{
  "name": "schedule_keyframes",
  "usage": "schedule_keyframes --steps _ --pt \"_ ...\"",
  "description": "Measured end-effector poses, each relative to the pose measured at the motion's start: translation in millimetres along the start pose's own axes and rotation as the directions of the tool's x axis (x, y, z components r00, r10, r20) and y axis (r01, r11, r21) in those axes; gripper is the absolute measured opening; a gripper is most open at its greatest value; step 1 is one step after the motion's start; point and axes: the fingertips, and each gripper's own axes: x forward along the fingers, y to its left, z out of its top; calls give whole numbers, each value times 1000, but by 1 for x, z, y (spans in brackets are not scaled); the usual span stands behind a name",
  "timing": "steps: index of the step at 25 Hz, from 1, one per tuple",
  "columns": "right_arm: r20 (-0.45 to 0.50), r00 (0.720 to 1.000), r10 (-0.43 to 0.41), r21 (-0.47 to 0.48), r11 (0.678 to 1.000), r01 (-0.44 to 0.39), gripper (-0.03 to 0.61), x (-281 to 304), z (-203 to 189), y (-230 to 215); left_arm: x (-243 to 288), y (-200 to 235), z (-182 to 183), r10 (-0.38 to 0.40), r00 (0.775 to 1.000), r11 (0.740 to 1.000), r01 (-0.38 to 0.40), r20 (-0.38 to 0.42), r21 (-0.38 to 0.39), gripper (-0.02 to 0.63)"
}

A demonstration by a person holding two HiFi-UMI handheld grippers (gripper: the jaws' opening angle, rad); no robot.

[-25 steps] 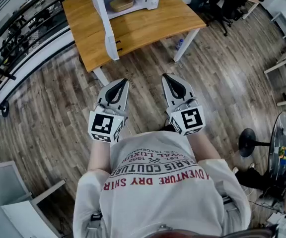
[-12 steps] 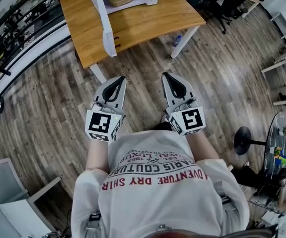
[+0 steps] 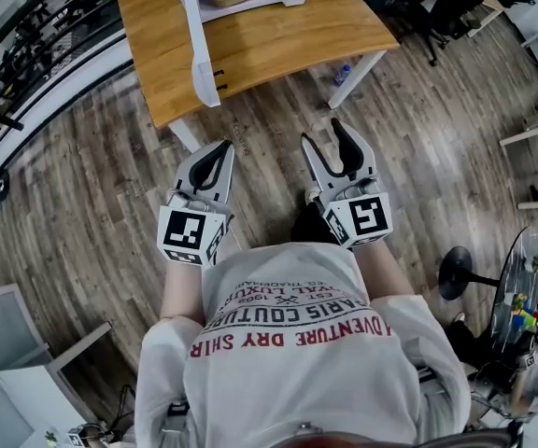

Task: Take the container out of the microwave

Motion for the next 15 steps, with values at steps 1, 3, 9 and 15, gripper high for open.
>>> schedule_keyframes --steps 1,3,9,15 --pt "1 1000 13 5 1000 -13 236 5 -2 -6 6 1 0 9 1000 1000 -9 -3 3 14" --pt "3 999 38 13 999 -38 236 17 -6 -19 21 2 -2 29 999 1000 -28 -15 9 14" --pt "-4 989 146 34 989 -146 236 61 -22 -73 80 10 2 125 991 992 -125 -37 23 14" --pt "-51 971 233 44 972 -231 236 115 -32 -159 173 8 10 196 979 981 -195 -55 20 14"
